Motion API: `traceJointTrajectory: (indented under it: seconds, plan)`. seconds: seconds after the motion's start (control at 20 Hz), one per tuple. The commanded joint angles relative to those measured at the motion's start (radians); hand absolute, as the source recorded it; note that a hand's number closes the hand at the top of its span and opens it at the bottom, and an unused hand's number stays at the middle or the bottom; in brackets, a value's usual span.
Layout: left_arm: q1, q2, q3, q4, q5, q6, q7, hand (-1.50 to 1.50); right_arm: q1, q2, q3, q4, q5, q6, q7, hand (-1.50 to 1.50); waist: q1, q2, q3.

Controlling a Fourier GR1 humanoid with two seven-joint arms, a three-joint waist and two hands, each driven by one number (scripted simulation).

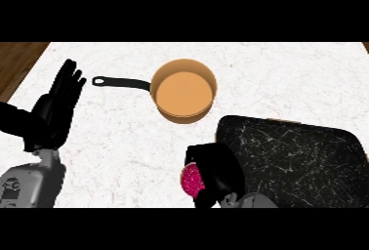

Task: Pick the cupcake from the tray and place it in the pot

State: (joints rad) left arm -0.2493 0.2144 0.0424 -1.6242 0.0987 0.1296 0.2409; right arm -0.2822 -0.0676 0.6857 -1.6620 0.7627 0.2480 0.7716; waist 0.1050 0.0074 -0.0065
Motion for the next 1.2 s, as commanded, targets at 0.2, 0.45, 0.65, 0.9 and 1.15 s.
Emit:
traceJointTrajectory:
  seconds: [0.2, 0.45, 0.65, 0.9, 1.15]
  plan:
    - [-0.032, -0.01, -0.026, 0.025, 0.004, -0.024, -0.002, 0.0, -0.268, 0.066, 0.171, 0.038, -0.04, -0.151, 0.24, 1.5, 0.06, -0.001, 0.001]
    - [-0.035, -0.016, -0.035, 0.03, -0.006, -0.02, -0.005, 0.0, -0.417, 0.067, 0.158, 0.031, 0.066, -0.35, 0.37, 1.5, 0.039, -0.019, 0.001]
    - [-0.034, -0.015, -0.03, 0.042, -0.001, -0.018, 0.012, 0.0, -0.569, 0.067, 0.121, 0.062, 0.181, -0.424, 0.454, 1.5, 0.026, -0.025, -0.001]
    - [-0.04, -0.01, -0.028, 0.058, -0.023, -0.01, -0.014, 0.0, -0.718, 0.067, 0.05, 0.096, 0.239, -0.482, 0.55, 1.5, 0.016, -0.02, 0.0]
    - [-0.049, -0.019, -0.015, 0.077, -0.01, -0.003, -0.005, 0.0, -0.843, 0.067, 0.002, 0.193, 0.258, -0.476, 0.636, 1.5, 0.008, -0.012, 0.0]
